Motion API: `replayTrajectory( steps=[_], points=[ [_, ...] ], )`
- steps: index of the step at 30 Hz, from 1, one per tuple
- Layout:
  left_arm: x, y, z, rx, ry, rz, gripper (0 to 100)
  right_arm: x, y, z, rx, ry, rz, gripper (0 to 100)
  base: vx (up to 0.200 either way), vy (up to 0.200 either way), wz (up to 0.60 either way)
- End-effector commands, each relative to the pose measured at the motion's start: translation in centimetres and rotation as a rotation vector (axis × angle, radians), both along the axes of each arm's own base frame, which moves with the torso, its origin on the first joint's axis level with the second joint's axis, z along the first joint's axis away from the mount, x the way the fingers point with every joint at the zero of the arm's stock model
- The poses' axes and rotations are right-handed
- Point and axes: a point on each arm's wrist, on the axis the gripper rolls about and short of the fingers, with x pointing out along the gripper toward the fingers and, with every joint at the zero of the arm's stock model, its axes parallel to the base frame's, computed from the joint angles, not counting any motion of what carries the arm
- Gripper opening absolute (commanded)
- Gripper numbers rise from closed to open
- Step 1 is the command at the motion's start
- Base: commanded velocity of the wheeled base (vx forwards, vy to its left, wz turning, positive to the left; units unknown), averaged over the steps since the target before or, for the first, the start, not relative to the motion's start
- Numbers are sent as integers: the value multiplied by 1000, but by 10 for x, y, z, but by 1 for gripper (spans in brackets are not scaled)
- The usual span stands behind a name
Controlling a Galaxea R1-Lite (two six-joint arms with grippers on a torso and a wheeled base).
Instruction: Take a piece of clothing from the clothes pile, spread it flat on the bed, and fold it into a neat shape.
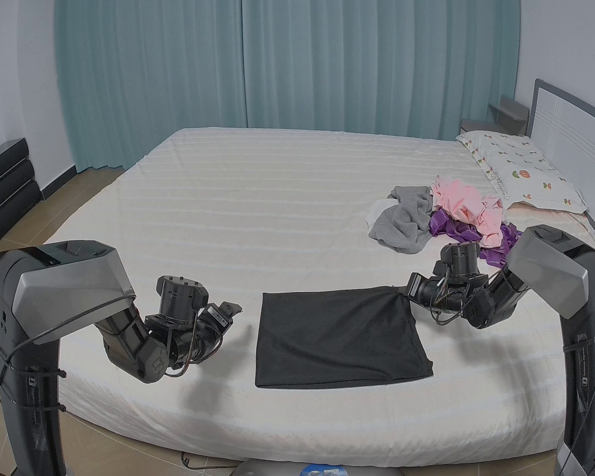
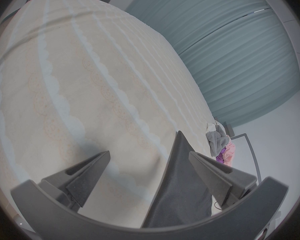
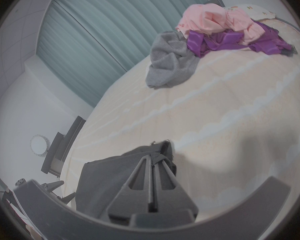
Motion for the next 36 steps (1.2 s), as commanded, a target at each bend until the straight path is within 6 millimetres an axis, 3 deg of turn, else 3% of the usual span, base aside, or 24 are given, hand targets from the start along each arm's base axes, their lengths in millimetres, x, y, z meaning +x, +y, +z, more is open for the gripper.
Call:
replayTrajectory(
  steps=[1, 7, 8, 15, 17, 21, 24, 26, 31, 36],
  points=[
    [0, 0, -1, 0, 4, 1, 100, 1, -1, -4, -2, 10, -3, 0, 0, 0, 0],
    [0, 0, -1, 0, 3, 1, 100, 2, -8, -6, 1, 16, -21, 0, 0, 0, 0],
    [0, 0, -1, 0, 3, 1, 100, 1, -11, -6, 4, 14, -25, 100, 0, 0, 0],
    [-1, 0, -1, -1, 6, 2, 100, -23, -19, 19, 76, 11, 19, 100, 0, 0, 0],
    [-1, 0, -1, -1, 4, 2, 100, -50, -27, 32, 125, -36, 83, 100, 0, 0, 0],
    [-1, 0, -1, -2, 3, 2, 100, -95, -33, 37, 150, -26, 151, 100, 0, 0, 0],
    [-1, 0, -1, -2, 3, 2, 100, -128, -37, 34, 140, -1, 231, 100, 0, 0, 0],
    [-1, 0, -1, -1, 4, 2, 100, -139, -38, 28, 118, -3, 271, 100, 0, 0, 0],
    [-1, 0, -1, -1, 4, 2, 100, -143, -36, 8, 95, 19, 293, 100, 0, 0, 0],
    [-1, 0, -1, -1, 6, 2, 100, -140, -35, 1, 98, 24, 296, 100, 0, 0, 0]
  ],
)
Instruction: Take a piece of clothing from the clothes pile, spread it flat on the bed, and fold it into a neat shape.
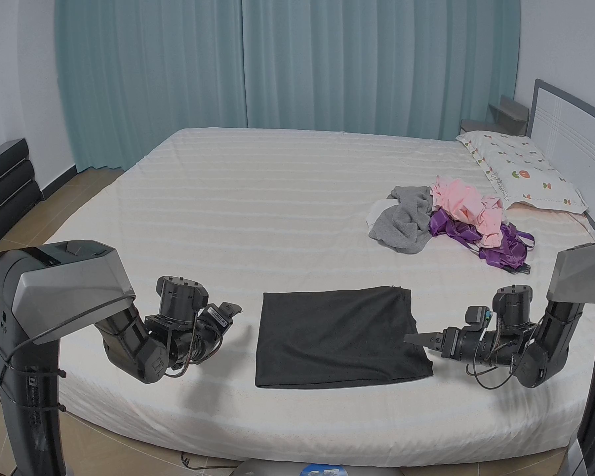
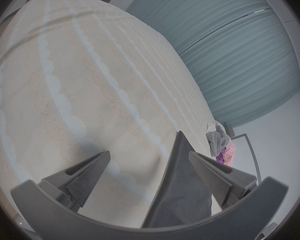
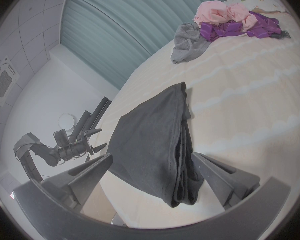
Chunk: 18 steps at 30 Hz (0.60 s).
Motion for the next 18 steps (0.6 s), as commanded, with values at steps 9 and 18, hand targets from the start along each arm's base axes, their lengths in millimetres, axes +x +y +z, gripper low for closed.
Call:
replayTrajectory(
  steps=[9, 18],
  points=[
    [0, 0, 0, 0, 0, 0, 100, -8, -2, -14, -25, 48, 11, 0, 0, 0, 0],
    [0, 0, 0, -2, 1, 2, 100, -20, -13, -5, -31, 47, -10, 0, 0, 0, 0]
  ],
)
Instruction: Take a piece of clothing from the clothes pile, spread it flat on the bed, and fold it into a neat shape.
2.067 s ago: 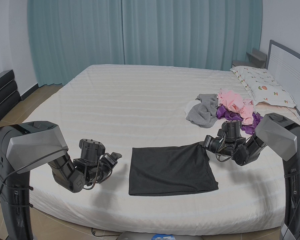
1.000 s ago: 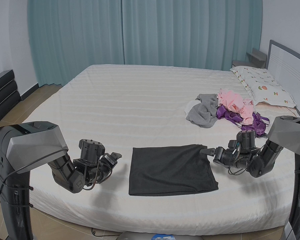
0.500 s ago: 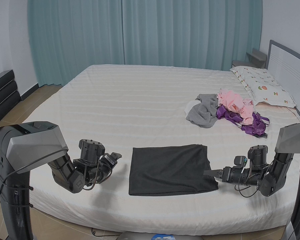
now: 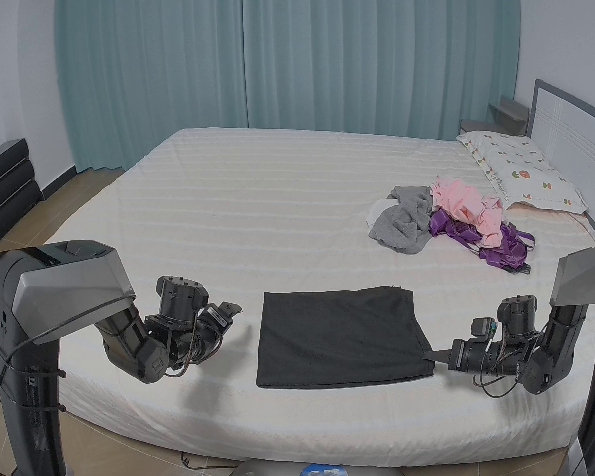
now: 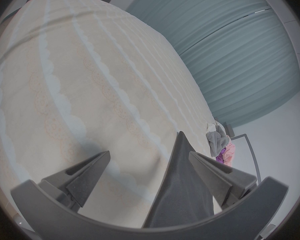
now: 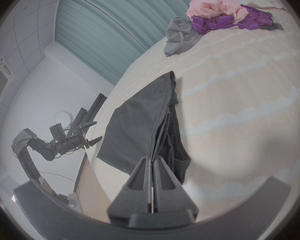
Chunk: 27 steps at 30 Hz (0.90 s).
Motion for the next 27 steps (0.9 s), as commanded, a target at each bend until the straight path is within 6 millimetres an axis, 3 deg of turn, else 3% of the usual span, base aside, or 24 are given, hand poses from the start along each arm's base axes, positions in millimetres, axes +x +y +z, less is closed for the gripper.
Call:
replayTrajectory(
  steps=[1, 10, 11, 21, 27],
  points=[
    [0, 0, 0, 0, 0, 1, 100, -3, -2, 5, 1, -7, -4, 0, 0, 0, 0],
    [0, 0, 0, -1, 1, 0, 100, -5, -3, -1, -5, 13, -3, 0, 0, 0, 0],
    [0, 0, 0, -1, 1, 0, 100, -5, -3, -1, -9, 11, -2, 100, 0, 0, 0],
    [-3, 1, 0, 6, 7, -2, 100, -19, -11, 17, 9, 2, -42, 100, 0, 0, 0],
    [-7, -1, 5, 3, 1, -9, 100, -29, -19, 27, 124, 86, -211, 100, 0, 0, 0]
  ],
)
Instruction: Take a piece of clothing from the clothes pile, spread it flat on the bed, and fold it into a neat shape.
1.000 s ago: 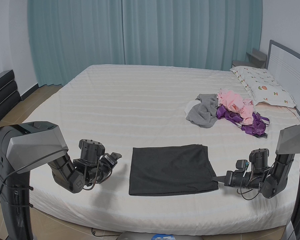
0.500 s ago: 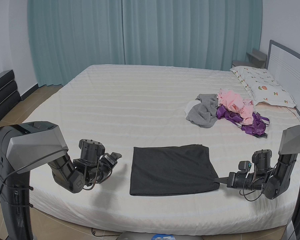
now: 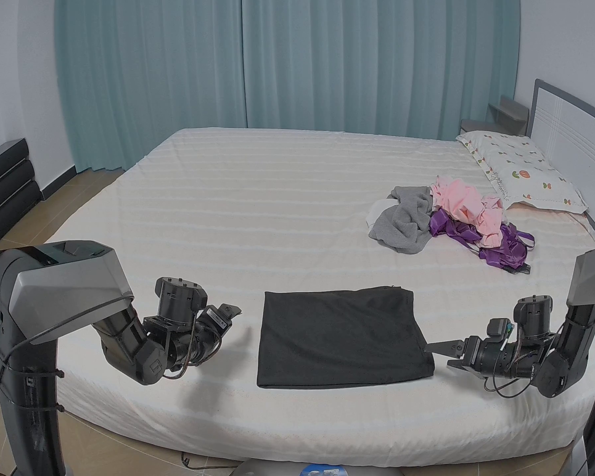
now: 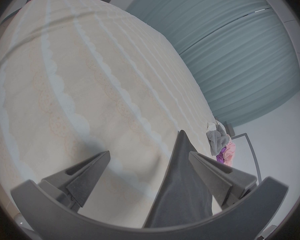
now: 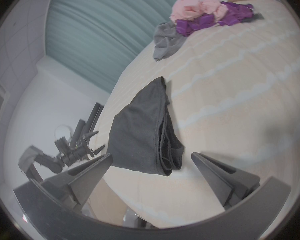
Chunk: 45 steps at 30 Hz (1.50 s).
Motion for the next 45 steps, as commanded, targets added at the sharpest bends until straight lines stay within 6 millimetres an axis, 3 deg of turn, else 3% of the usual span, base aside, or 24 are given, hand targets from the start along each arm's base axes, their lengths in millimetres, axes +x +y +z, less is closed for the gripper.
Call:
replayTrajectory(
  steps=[1, 5, 9, 19, 36, 45],
  points=[
    [-2, -1, 4, -2, -5, -4, 100, -8, -6, 11, 50, 17, -102, 100, 0, 0, 0],
    [-3, -2, 3, -4, -3, -5, 100, -8, -10, 7, 108, 25, -198, 100, -50, 0, 0],
    [-3, -3, 3, -4, -3, -7, 100, -9, -9, 1, 110, 27, -198, 100, -200, 0, 0],
    [1, -4, 8, -12, -23, -7, 100, -9, -9, -6, 129, 35, -213, 100, 0, 0, 0],
    [0, -3, 19, -21, -49, -7, 100, -9, -10, -5, 153, 24, -225, 100, 0, -200, 0],
    [2, -4, 24, -21, -71, -11, 100, -6, -10, -12, 153, 45, -230, 100, 0, 0, 0]
  ],
)
